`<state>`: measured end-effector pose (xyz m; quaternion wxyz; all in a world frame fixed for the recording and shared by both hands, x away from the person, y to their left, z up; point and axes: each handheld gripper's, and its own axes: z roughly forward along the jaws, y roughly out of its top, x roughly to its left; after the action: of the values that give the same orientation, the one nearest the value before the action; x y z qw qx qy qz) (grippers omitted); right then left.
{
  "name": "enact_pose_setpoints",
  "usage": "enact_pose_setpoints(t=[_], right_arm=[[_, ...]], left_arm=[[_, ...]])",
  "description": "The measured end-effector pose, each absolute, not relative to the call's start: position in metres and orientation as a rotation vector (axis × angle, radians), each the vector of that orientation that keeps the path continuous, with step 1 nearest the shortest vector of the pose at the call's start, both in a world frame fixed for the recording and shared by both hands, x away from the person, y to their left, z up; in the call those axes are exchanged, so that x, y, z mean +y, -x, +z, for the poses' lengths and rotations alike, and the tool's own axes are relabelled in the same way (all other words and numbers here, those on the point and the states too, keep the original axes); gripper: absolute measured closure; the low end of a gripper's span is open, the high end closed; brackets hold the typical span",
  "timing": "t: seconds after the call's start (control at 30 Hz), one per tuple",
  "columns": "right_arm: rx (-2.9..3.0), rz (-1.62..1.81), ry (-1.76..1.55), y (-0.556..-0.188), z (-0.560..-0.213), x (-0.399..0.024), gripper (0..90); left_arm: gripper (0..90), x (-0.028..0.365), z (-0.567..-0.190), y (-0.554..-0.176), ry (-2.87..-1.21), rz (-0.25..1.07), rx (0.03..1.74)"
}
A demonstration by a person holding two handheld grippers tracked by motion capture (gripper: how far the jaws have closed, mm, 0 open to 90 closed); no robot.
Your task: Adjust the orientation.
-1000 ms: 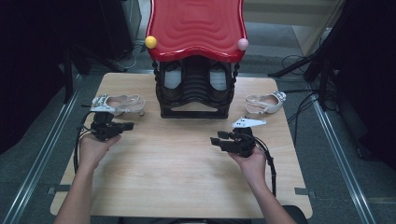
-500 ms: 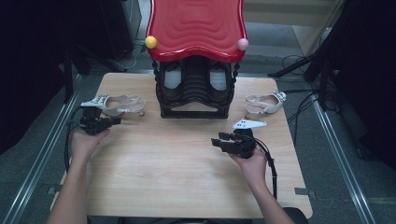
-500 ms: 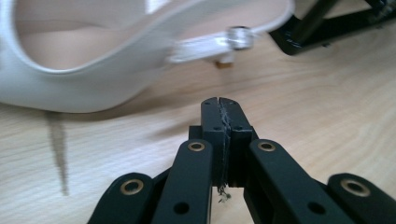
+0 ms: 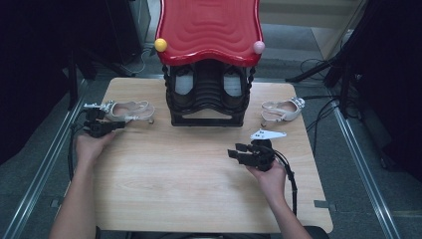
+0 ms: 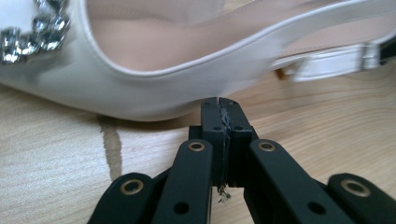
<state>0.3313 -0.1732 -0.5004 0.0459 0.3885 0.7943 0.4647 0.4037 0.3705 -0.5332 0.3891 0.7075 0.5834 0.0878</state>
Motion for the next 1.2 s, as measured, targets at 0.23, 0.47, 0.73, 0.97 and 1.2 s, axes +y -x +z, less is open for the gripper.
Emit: enact_pose_setpoints(t=[0.23,0.47,0.73,0.97,1.2], right_arm=[[2.422,1.401,-1.209,-0.329,-0.503,-0.174,54.1],[2.405,1.401,-1.216,-0.325,-0.503,-0.179,54.1],[2.39,1.4,-1.233,-0.324,-0.504,-0.183,54.1],[2.39,1.384,-1.237,-0.322,-0.506,-0.182,54.1],[2.387,1.376,-1.253,-0.318,-0.507,-0.184,54.1]], left_arm=[[90.0,0.371,-0.532,-0.407,-1.816,0.223,1.476],[90.0,0.375,-0.53,-0.409,-1.847,0.314,1.543],[90.0,0.39,-0.538,-0.41,-1.767,0.286,1.59],[90.0,0.395,-0.543,-0.42,-1.705,0.282,1.594],[90.0,0.398,-0.537,-0.424,-1.671,0.244,1.585]])
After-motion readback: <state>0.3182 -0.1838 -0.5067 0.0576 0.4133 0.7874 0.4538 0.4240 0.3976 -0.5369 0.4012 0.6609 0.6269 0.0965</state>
